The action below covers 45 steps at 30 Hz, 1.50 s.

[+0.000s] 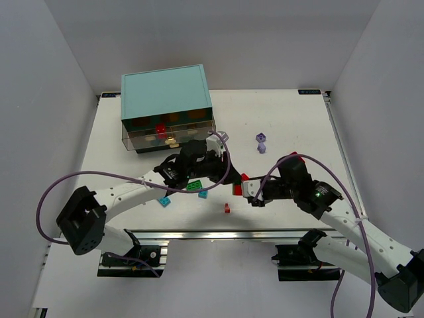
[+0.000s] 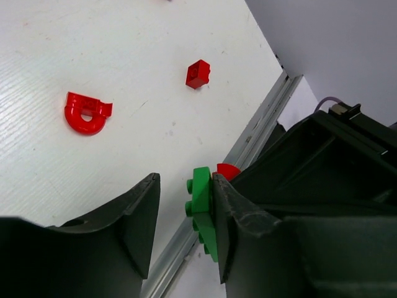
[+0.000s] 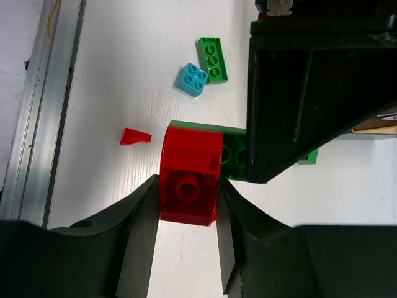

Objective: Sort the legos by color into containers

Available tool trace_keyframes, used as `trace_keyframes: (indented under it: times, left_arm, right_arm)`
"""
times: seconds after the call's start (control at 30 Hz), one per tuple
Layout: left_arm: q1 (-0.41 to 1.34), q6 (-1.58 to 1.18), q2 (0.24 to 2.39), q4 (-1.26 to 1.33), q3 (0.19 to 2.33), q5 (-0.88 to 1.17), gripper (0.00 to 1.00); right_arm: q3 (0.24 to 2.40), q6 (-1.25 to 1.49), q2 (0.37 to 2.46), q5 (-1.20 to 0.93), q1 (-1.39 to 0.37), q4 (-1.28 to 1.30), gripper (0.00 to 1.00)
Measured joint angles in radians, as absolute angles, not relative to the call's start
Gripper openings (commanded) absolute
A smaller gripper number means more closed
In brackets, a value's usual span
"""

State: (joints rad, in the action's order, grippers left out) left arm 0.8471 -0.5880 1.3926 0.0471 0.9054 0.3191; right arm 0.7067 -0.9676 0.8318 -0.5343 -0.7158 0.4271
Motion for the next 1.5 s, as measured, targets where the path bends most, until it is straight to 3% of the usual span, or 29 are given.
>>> trace_keyframes:
  times: [0.17, 0.2, 0.3, 1.07, 1.27, 1.4, 1.5]
  left_arm:
    - [0.876, -0.584, 1.412, 0.036, 0.931, 0.281, 0.21]
    - [0.881, -0.584, 1.414, 0.035, 0.934, 0.275, 0.11]
    - [0.889, -0.583, 1.419, 0.025, 0.942, 0.262, 0.0]
    - [0.9, -0.432, 1.462, -0.173, 0.935, -0.183, 0.0]
    - [0.9, -0.406, 1.587, -0.188, 0.948, -0.221, 0.1]
    - [0.9, -0.399, 1.644, -0.193, 0.948, -0.221, 0.28]
    - [0.9, -0.389, 1.659, -0.195, 0.949, -0.222, 0.52]
  right_arm:
    - [0.683, -0.965, 0.82, -0.522, -0.716, 0.422, 0.0]
    - [0.678, -0.965, 0.815, -0.519, -0.716, 0.421, 0.0]
    - [0.671, -0.964, 0.801, -0.514, -0.716, 0.422, 0.0]
    - [0.657, -0.941, 0.68, -0.498, -0.715, 0.469, 0.0]
    - [0.657, -0.926, 0.671, -0.447, -0.713, 0.469, 0.0]
    - [0.657, -0.922, 0.667, -0.429, -0.713, 0.469, 0.0]
    - [0.657, -0.915, 0.668, -0.42, -0.713, 0.467, 0.0]
